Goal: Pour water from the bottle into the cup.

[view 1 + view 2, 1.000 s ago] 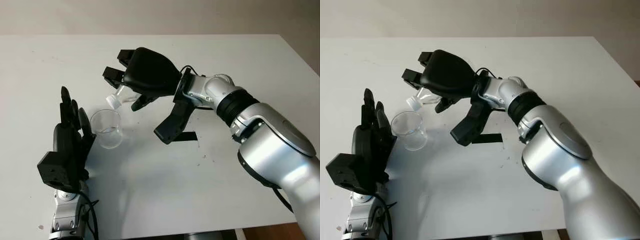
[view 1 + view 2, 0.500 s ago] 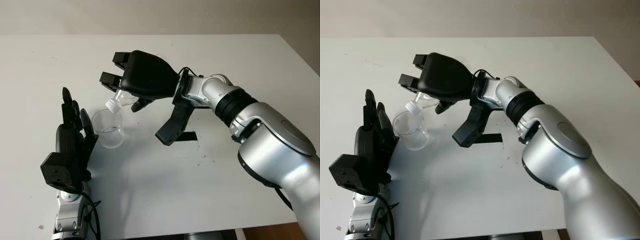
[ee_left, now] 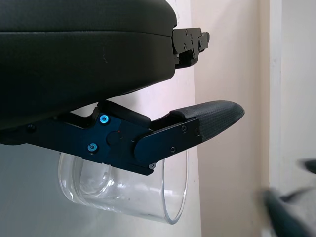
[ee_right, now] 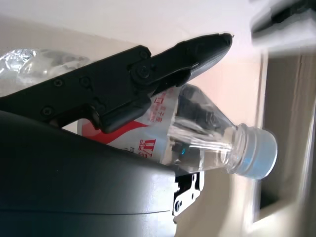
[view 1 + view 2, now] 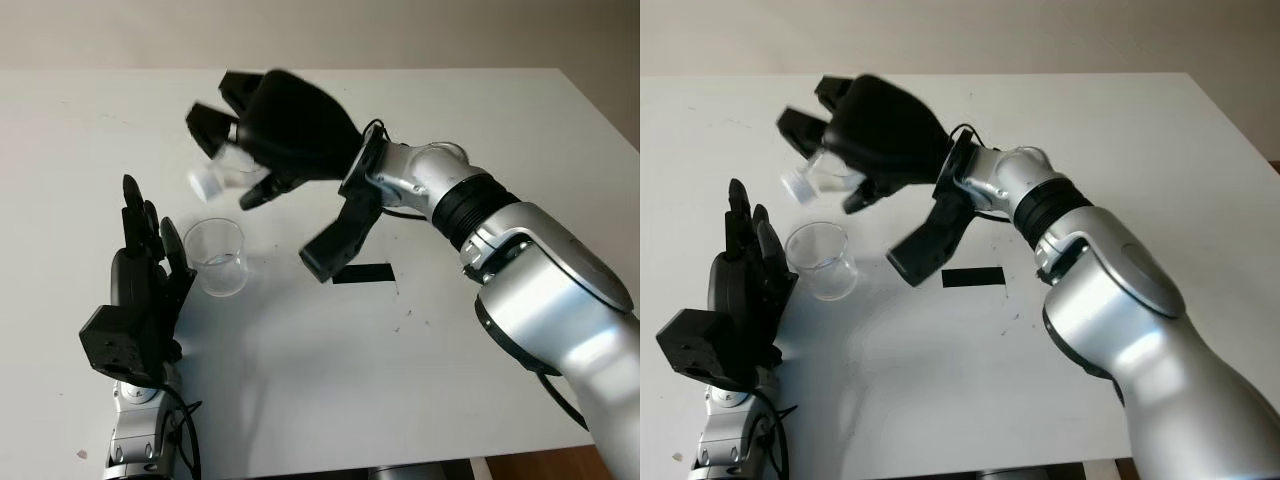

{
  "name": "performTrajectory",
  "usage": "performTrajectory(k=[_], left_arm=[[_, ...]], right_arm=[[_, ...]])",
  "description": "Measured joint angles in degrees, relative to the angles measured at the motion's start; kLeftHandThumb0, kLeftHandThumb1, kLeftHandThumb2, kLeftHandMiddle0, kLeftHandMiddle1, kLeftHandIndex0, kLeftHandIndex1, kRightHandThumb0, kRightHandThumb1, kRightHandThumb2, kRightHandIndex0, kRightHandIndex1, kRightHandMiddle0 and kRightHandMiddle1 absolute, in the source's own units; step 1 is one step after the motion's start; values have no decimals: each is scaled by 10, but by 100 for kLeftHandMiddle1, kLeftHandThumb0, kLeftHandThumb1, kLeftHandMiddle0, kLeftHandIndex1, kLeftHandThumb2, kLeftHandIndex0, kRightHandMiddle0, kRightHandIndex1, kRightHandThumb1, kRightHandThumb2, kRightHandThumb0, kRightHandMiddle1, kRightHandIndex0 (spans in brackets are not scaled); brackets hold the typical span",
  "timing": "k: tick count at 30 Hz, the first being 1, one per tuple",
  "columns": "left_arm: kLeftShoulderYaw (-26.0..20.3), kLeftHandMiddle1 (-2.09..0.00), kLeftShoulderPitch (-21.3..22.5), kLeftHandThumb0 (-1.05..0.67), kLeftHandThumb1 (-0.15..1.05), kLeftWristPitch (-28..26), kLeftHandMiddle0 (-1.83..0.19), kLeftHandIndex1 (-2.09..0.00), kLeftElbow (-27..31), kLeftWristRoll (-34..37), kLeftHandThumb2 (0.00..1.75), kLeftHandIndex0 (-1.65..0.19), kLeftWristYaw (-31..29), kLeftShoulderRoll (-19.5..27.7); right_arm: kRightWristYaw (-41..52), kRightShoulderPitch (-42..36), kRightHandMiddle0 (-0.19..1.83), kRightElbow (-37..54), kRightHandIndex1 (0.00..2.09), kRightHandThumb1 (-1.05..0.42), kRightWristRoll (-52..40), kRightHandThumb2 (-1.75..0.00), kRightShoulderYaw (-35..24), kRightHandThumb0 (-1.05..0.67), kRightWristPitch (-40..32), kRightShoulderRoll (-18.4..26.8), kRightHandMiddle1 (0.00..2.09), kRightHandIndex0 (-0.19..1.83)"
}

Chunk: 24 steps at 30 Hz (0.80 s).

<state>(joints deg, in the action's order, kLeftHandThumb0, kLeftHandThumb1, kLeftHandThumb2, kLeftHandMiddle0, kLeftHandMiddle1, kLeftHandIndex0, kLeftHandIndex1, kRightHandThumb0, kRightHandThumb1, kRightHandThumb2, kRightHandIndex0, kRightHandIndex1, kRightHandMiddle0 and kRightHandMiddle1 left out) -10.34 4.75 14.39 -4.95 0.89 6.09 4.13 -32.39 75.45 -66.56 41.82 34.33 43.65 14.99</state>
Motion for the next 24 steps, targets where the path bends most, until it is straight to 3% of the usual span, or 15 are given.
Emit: performTrajectory(k=[3,9,18,24], left_arm=[[-1,-25,0,-70,105,0,18,0,0,4,70,11,-4,1],[-4,-27,0,-71,105,1,19,0,0,7,69,10,-10,10],[-4,-32,0,-71,105,-1,19,0,1,5,69,9,-9,10],[-4,-31,-4,-70,105,-5,19,0,9,6,71,10,-11,10]], right_arm=[[135,-38,91,14,209,-104,-143,-19,-94,-17,-4,-4,209,124],[324,-119,94,86,209,-105,-318,-20,-213,-19,-73,-12,209,119],[384,-257,95,237,209,-105,-393,-23,-290,-18,-177,-23,209,113],[384,-365,68,333,209,-105,-417,-26,-318,-19,-258,-37,209,104]])
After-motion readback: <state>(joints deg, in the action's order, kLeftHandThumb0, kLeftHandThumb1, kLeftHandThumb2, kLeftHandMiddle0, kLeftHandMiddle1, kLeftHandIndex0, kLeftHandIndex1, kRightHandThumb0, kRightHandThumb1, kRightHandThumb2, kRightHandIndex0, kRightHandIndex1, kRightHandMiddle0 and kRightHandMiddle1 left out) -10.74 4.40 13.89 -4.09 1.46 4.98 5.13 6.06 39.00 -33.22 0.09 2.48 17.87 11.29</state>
